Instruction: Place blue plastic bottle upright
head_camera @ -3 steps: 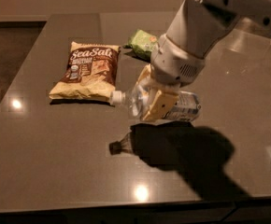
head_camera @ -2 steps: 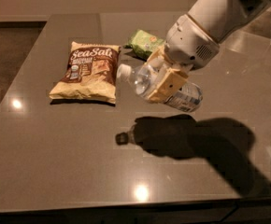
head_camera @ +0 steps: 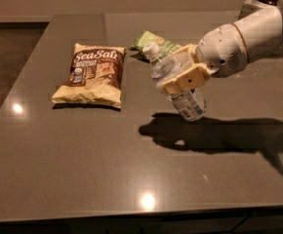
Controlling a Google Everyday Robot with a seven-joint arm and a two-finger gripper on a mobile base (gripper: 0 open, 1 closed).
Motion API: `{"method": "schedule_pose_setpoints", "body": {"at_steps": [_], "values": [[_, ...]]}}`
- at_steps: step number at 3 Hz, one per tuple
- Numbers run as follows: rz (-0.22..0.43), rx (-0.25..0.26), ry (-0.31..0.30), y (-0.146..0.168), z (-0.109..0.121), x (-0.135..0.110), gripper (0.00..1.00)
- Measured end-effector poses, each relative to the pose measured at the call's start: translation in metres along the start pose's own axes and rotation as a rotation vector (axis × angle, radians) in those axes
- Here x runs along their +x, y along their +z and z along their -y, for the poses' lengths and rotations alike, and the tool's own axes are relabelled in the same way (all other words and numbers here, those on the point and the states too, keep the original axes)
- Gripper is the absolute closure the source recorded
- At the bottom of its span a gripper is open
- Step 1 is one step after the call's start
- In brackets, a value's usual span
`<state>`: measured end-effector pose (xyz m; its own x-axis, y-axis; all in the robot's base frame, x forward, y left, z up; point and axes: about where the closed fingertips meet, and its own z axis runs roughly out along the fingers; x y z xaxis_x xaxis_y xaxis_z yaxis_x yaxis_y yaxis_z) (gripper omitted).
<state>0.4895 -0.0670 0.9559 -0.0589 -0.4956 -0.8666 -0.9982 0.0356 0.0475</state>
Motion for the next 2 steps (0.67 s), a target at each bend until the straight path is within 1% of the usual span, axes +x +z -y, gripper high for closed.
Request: {"method": "schedule_pose_setpoints", "body": {"at_steps": [1,2], "values": [[0.172,0.066,0.028,-0.013,0.014,-0.005,1.0],[0.338,0.131,0.039,-0.026,0.026,-0.003,1.0]]}}
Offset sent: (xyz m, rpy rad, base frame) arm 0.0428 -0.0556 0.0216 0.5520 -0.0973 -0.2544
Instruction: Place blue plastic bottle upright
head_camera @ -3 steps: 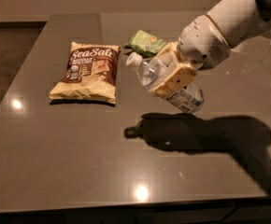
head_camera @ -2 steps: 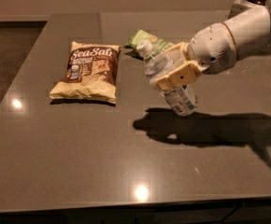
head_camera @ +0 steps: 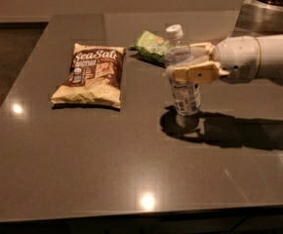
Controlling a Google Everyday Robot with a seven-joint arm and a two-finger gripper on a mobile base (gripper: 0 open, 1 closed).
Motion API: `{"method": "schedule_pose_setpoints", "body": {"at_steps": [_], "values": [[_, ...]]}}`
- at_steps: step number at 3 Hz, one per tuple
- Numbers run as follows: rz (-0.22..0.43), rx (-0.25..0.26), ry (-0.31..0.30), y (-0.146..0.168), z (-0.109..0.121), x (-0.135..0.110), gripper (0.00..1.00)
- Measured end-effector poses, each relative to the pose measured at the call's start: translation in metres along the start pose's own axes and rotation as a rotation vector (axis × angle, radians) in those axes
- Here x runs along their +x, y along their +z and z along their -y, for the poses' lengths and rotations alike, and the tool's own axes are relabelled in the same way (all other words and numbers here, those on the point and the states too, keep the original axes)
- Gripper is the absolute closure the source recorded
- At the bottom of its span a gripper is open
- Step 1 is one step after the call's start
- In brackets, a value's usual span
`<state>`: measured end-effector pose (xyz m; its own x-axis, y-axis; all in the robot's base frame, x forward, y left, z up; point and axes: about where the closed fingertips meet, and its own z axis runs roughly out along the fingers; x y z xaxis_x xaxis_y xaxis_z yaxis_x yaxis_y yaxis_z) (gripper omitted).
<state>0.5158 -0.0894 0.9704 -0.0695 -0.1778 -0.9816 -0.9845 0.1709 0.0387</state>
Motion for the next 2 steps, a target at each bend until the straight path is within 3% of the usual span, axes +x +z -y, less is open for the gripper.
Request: {"method": "schedule_pose_setpoints", "body": {"at_steps": [2], "values": [[0.26,0.127,-0.063,-0.031,0.012,0.011,1.0]]}}
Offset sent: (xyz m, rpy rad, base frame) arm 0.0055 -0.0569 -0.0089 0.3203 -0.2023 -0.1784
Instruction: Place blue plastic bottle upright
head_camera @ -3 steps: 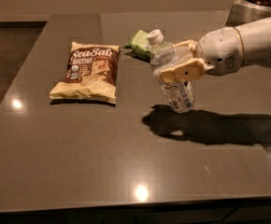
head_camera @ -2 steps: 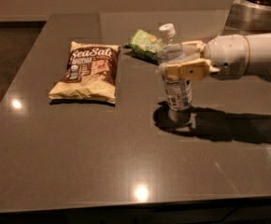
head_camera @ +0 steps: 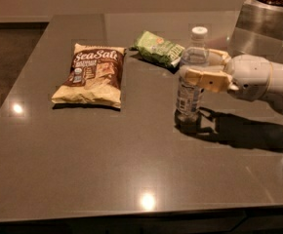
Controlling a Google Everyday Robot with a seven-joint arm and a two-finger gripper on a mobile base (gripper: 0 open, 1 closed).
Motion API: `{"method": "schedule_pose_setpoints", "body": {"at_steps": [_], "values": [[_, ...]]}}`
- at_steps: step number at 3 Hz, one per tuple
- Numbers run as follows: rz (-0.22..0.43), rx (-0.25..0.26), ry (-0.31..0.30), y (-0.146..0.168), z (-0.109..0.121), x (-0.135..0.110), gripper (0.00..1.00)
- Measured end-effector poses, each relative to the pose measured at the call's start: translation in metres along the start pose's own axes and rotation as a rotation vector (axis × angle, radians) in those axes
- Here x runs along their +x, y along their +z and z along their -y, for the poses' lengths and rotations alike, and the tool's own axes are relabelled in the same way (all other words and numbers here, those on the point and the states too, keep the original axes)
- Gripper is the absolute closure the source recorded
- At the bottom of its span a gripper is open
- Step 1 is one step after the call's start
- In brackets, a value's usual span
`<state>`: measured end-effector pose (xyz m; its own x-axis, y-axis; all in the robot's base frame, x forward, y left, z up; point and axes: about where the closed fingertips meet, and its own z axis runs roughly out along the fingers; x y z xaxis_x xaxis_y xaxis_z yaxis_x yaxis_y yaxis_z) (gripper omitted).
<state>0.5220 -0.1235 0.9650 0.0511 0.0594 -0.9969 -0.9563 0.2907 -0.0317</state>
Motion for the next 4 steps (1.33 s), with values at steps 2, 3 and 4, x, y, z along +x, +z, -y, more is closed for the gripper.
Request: {"method": "schedule_pose_setpoints", "body": {"at_steps": [2,3,4], "values": [[0.088,0.043,0.002,-0.009,0.002,0.01,1.0],[0.102,0.046,-0.021,-0.009,0.0,0.014,0.85],[0.101,0.031,-0.064,-0.008,-0.002,0.017,0.62]]}}
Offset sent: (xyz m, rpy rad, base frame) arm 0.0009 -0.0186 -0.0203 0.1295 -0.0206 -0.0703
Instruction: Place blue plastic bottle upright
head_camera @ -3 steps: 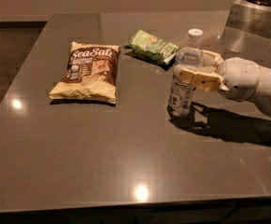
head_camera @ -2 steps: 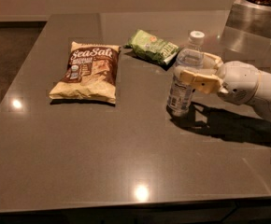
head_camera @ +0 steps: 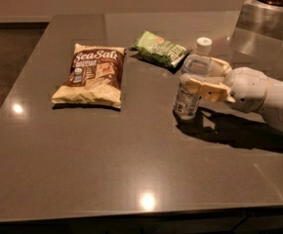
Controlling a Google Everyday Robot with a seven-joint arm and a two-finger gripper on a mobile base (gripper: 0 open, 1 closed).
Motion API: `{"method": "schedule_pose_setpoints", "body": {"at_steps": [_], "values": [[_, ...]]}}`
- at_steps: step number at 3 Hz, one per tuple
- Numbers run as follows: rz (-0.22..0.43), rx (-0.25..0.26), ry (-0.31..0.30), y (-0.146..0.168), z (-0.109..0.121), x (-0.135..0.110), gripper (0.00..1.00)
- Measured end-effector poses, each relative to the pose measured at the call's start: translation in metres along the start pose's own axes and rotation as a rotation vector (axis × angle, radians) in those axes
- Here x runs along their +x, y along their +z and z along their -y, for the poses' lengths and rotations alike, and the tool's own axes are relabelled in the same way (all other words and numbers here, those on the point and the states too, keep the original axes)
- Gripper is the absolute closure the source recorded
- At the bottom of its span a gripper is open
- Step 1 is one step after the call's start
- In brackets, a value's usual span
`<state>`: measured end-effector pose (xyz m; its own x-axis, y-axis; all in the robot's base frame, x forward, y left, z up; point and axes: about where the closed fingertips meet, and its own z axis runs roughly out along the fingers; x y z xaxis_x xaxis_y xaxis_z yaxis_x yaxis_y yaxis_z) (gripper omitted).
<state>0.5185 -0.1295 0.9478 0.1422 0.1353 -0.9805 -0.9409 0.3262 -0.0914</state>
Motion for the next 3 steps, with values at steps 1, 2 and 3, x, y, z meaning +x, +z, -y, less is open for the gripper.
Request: {"method": "schedule_pose_setpoints", "body": {"at_steps": [1,2,3], "values": [[-0.034,-0.044,-0.042,0.0034,-0.0036,0.0046,0.31],[-0.064,-0.075,-0.051,0.0059,-0.0045,0.0088,0.08],[-0.063,-0.078,-0.051,0.0077,-0.0053,0.0085,0.0]]}}
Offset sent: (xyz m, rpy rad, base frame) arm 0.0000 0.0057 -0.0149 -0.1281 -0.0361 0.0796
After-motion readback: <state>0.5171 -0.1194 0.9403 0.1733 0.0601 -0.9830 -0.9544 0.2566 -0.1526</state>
